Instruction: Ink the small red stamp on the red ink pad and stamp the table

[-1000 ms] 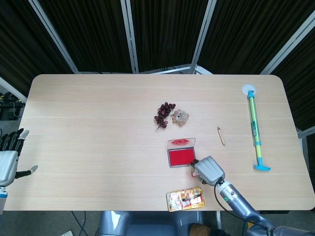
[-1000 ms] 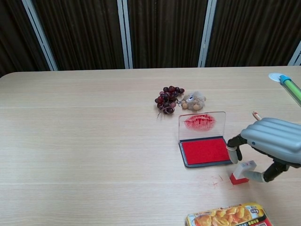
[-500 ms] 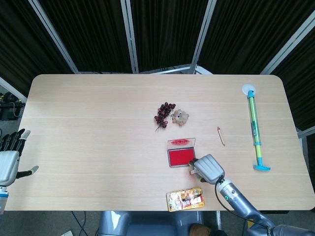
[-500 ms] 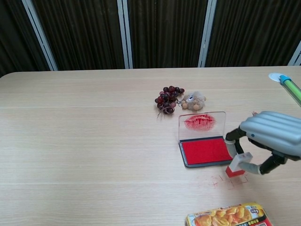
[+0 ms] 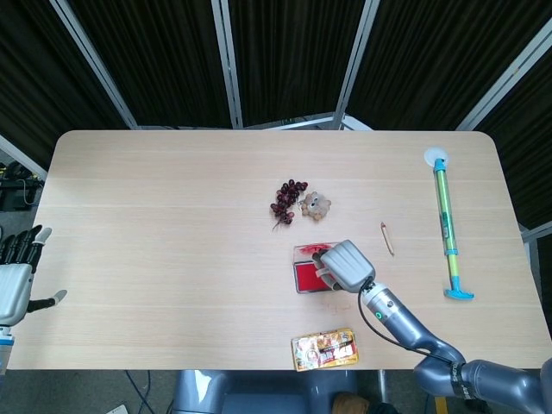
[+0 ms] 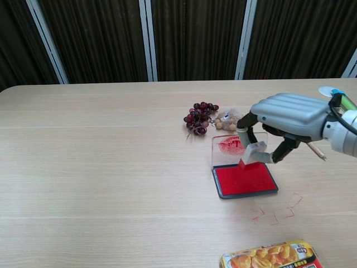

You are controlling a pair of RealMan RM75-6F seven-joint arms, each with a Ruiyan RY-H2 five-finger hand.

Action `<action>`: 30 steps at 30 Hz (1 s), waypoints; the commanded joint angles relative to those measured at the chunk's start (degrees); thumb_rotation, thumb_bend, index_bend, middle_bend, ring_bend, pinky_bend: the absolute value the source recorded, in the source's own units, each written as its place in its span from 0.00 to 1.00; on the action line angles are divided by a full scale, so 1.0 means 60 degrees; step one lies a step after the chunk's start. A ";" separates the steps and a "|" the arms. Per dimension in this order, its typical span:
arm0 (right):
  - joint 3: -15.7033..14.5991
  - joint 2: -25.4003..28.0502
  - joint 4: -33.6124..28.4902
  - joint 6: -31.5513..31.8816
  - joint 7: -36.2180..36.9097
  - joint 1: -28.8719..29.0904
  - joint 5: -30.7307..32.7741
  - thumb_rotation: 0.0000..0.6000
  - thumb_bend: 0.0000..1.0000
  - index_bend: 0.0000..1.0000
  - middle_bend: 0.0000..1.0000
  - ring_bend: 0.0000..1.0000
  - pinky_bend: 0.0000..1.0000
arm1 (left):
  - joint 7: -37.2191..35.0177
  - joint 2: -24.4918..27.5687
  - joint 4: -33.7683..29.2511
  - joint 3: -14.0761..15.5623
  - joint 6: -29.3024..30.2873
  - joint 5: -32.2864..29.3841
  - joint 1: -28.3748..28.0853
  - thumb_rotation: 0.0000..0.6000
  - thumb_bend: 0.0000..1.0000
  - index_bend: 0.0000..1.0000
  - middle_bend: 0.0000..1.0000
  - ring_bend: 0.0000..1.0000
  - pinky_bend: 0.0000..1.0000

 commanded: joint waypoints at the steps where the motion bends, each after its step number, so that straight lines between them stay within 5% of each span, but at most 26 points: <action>1: 0.0001 -0.0201 0.0131 -0.0185 -0.0138 0.0140 0.0167 1.00 0.47 0.54 0.53 0.89 1.00 | -0.0045 0.0009 0.0010 -0.0032 -0.0056 -0.0065 -0.0027 1.00 0.00 0.00 0.00 0.00 0.00; 30: -0.0699 -0.0956 0.1630 -0.0408 -0.0032 0.0274 0.0518 1.00 0.50 0.54 0.54 0.89 1.00 | -0.0093 0.0006 0.0070 -0.0058 -0.0280 -0.0250 -0.0155 1.00 0.00 0.00 0.00 0.00 0.00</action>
